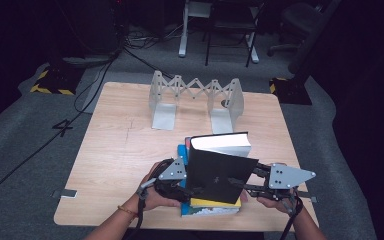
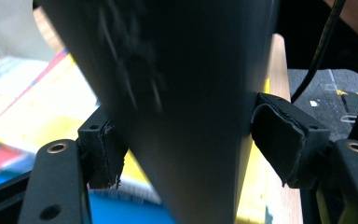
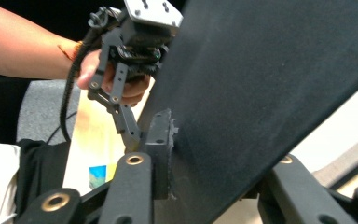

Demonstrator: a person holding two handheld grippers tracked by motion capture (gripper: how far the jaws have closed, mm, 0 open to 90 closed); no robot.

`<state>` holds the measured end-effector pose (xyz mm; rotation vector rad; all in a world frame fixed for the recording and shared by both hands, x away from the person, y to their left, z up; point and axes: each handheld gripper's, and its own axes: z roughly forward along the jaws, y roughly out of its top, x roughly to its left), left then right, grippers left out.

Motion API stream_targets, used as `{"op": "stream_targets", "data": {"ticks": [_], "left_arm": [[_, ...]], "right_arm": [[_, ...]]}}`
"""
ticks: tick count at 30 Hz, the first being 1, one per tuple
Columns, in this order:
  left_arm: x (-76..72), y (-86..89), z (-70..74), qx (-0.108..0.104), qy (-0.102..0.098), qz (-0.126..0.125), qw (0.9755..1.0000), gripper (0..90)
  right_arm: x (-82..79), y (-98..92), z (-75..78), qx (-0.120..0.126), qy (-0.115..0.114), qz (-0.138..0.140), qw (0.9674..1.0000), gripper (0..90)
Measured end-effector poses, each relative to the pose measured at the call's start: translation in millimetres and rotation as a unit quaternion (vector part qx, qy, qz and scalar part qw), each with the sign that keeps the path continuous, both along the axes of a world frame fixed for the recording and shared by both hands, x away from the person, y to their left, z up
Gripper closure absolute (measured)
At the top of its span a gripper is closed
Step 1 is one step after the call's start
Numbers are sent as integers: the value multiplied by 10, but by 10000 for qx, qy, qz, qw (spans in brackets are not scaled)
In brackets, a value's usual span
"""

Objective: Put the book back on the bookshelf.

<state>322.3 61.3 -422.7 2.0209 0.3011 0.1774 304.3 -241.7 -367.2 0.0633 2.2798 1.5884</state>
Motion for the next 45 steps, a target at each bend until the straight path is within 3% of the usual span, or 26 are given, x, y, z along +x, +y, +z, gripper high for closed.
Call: {"op": "stream_targets", "data": {"ticks": [5,11,17,19,21,23,25,31,45], "left_arm": [[-8,-93,56,-73,-146,44,9999,299],[18,-89,75,-256,-54,116,9996,317],[78,-43,100,-484,37,30,9988,395],[91,-32,106,-611,73,-110,9980,431],[82,-31,116,-606,37,-204,9979,451],[64,-24,131,-595,-24,-352,9976,475],[32,-31,154,-486,-180,-363,9980,497],[2,-56,215,-440,-329,-282,9981,488],[24,-124,437,-615,-383,-255,9970,479]], "right_arm": [[-31,-58,-42,13,25,-163,9999,639],[-44,-188,-98,11,81,-434,9990,585],[-15,-309,-169,-68,303,-767,9966,442],[23,-309,-215,-59,535,-795,9954,394],[46,-255,-272,-198,653,-826,9942,363],[58,-184,-326,-407,642,-893,9931,354],[57,-160,-347,-314,626,-950,9930,358],[73,-178,-395,-72,666,-1020,9925,401],[91,-195,-395,-61,679,-989,9928,419]]}}
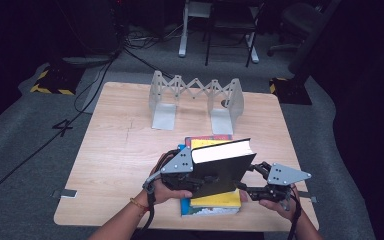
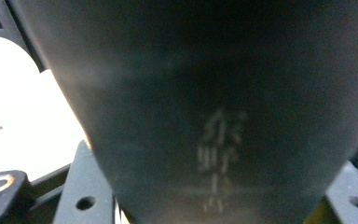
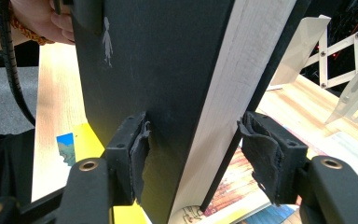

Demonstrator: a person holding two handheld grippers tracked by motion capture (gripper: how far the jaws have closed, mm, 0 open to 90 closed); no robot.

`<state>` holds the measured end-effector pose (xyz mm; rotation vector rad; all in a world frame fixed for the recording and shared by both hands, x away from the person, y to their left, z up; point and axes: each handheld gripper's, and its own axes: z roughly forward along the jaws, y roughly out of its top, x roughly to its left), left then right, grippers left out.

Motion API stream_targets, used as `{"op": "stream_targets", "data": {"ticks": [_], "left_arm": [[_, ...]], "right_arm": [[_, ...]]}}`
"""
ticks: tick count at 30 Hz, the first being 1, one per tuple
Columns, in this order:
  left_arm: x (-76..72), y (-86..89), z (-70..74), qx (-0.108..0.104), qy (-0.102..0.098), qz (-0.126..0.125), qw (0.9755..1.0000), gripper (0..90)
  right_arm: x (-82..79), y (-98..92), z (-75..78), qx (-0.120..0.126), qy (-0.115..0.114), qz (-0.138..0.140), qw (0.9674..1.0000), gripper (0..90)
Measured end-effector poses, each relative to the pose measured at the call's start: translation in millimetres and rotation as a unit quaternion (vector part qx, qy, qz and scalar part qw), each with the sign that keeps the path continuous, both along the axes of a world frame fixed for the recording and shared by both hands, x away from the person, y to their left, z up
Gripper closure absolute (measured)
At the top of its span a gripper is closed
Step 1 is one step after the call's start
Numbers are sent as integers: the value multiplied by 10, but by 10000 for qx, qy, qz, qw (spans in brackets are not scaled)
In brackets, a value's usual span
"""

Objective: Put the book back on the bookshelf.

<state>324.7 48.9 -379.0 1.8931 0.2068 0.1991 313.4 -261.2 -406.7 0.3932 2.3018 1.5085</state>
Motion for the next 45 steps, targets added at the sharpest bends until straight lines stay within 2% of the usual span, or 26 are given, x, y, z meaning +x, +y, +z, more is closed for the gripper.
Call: {"op": "stream_targets", "data": {"ticks": [3,6,8,9,10,12,14,16,18,21,23,24,26,30,39,45], "left_arm": [[9,-4,49,19,-16,-32,10000,480],[2,-8,75,3,-12,-77,10000,488],[-8,-6,77,14,4,-92,10000,500],[-10,-5,86,53,-1,-134,9999,505],[-15,-6,91,76,-8,-153,9999,509],[-22,-13,95,88,-20,-144,9999,511],[-26,-17,94,77,-13,-111,9999,511],[-29,-16,88,53,1,-80,10000,511],[-32,-17,83,29,10,-61,10000,509],[-38,-22,80,2,-10,-49,10000,506],[-40,-26,80,-39,-38,-28,10000,502],[-41,-26,82,-51,-42,-28,10000,501],[-43,-29,87,-67,-59,-32,10000,500],[-38,-36,102,-102,-49,-22,9999,497],[-21,-73,180,-156,-14,44,9999,475],[10,-67,218,-224,87,48,9997,504]], "right_arm": [[9,-2,6,-11,7,26,10000,414],[5,-30,22,-31,-12,1,10000,372],[5,-91,39,-47,79,40,9999,353],[10,-119,40,-87,74,8,9999,347],[13,-175,28,-118,69,-138,9998,337],[43,-279,-17,-229,163,-262,9993,324],[86,-380,-93,-486,149,-600,9969,303],[148,-473,-188,-635,279,-811,9943,280],[235,-586,-323,-705,527,-1065,9904,265],[338,-693,-495,-865,698,-1431,9834,261],[416,-762,-605,-811,941,-1557,9800,256],[441,-781,-640,-848,975,-1626,9782,256],[482,-810,-692,-760,1101,-1687,9765,256],[526,-811,-770,-899,1172,-1742,9736,258],[543,-777,-805,-874,1256,-1711,9733,262],[555,-754,-843,-948,1295,-1734,9717,266]]}}
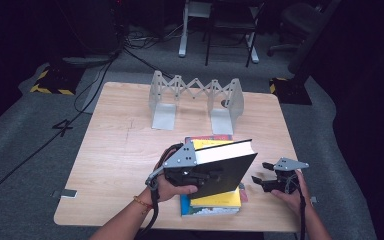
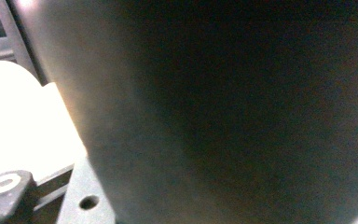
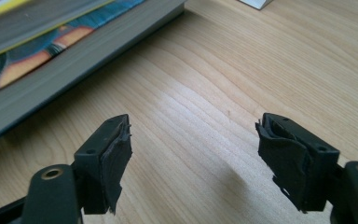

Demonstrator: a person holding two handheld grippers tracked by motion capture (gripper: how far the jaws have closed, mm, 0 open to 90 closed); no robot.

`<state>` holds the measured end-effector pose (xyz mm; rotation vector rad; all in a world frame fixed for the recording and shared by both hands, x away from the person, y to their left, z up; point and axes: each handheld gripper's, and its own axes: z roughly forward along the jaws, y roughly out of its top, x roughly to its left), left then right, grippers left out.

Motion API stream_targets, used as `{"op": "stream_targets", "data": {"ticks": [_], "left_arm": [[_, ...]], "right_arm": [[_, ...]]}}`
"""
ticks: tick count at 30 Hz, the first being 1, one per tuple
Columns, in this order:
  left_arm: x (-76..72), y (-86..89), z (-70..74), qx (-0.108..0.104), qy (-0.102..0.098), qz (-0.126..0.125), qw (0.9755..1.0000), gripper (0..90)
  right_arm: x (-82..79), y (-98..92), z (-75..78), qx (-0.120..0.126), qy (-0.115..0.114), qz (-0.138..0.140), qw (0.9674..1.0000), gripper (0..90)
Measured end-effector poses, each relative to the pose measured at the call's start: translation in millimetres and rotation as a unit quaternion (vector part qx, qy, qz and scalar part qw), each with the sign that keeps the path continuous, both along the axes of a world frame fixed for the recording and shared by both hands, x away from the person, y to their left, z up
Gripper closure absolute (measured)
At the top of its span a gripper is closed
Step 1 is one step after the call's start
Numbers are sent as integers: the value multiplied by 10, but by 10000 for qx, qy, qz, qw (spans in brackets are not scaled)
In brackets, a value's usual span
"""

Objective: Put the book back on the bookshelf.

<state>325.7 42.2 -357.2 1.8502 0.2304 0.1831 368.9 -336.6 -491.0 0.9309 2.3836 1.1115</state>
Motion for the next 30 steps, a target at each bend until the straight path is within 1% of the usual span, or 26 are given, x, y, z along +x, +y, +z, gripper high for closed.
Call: {"op": "stream_targets", "data": {"ticks": [2,3,6,8,11,15,17,20,23,25,26,27,28,30], "left_arm": [[11,-13,13,-34,12,53,10000,509],[18,-19,26,-16,-16,79,10000,511],[27,-36,80,83,-148,236,9996,520],[44,-28,123,158,-263,383,9988,524],[91,43,182,174,-362,642,9971,528],[156,195,231,111,-412,937,9947,530],[190,287,255,100,-457,1128,9925,531],[243,426,273,136,-502,1429,9884,531],[303,572,262,176,-490,1720,9837,532],[346,669,246,247,-448,1871,9810,532],[371,723,232,281,-421,1979,9789,532],[386,754,225,302,-403,2046,9776,531],[406,795,216,326,-391,2135,9756,532],[449,883,200,330,-360,2316,9716,532]], "right_arm": [[3,5,-15,-10,28,-2,10000,268],[4,7,-20,-16,34,2,10000,268],[5,17,-36,-67,64,11,10000,270],[6,17,-43,-82,63,14,9999,274],[3,13,-41,-63,68,0,10000,276],[-1,14,-36,-30,67,-4,10000,277],[0,16,-34,-29,57,-12,10000,278],[3,20,-34,-28,61,-20,10000,278],[6,26,-41,-35,74,-15,10000,280],[8,32,-47,-56,85,-26,9999,288],[9,34,-52,-73,77,-38,9999,288],[10,36,-56,-76,88,-37,9999,289],[10,37,-59,-76,96,-39,9999,289],[11,42,-67,-54,110,-49,9999,290]]}}
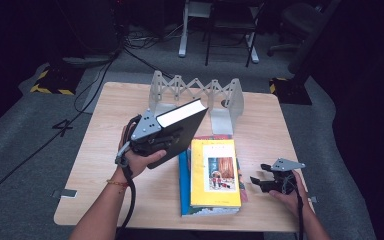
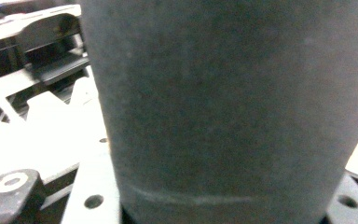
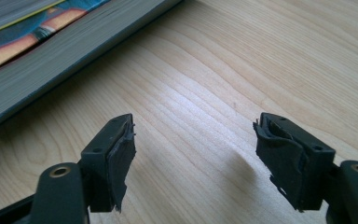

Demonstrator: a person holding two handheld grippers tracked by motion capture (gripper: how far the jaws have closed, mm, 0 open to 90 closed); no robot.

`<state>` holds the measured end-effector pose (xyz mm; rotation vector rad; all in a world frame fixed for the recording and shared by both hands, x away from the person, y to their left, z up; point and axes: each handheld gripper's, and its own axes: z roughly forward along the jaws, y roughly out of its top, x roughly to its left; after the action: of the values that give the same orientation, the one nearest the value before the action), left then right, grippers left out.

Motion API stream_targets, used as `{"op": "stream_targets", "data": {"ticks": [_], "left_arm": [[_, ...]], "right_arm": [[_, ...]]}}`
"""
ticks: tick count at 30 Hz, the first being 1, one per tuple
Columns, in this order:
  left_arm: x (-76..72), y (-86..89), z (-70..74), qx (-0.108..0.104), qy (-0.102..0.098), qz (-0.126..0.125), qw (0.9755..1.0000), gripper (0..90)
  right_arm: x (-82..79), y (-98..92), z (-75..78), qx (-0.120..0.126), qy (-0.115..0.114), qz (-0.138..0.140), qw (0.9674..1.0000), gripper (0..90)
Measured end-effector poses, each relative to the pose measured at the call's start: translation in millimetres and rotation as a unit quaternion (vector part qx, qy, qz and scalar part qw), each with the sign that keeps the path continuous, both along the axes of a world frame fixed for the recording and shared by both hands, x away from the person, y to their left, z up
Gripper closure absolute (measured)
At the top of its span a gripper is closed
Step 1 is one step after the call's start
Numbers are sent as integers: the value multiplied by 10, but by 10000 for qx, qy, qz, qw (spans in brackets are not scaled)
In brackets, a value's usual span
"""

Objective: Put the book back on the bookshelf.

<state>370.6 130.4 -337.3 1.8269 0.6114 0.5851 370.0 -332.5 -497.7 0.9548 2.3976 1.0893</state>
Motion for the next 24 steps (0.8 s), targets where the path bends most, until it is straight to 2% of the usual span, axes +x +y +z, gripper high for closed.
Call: {"op": "stream_targets", "data": {"ticks": [3,8,13,18,24], "left_arm": [[80,130,-30,-108,59,263,9996,532],[207,224,-58,140,84,561,9983,532],[334,300,-117,19,204,822,9964,532],[465,352,-180,-93,308,1101,9934,533],[676,355,-201,-146,406,1319,9903,533]], "right_arm": [[1,12,-6,-73,-9,-17,10000,308],[-1,28,-26,-158,19,-62,9999,310],[-1,12,-25,-91,25,-72,9999,300],[-5,4,-27,-62,19,-76,10000,295],[-22,61,-36,-146,21,-15,9999,299]]}}
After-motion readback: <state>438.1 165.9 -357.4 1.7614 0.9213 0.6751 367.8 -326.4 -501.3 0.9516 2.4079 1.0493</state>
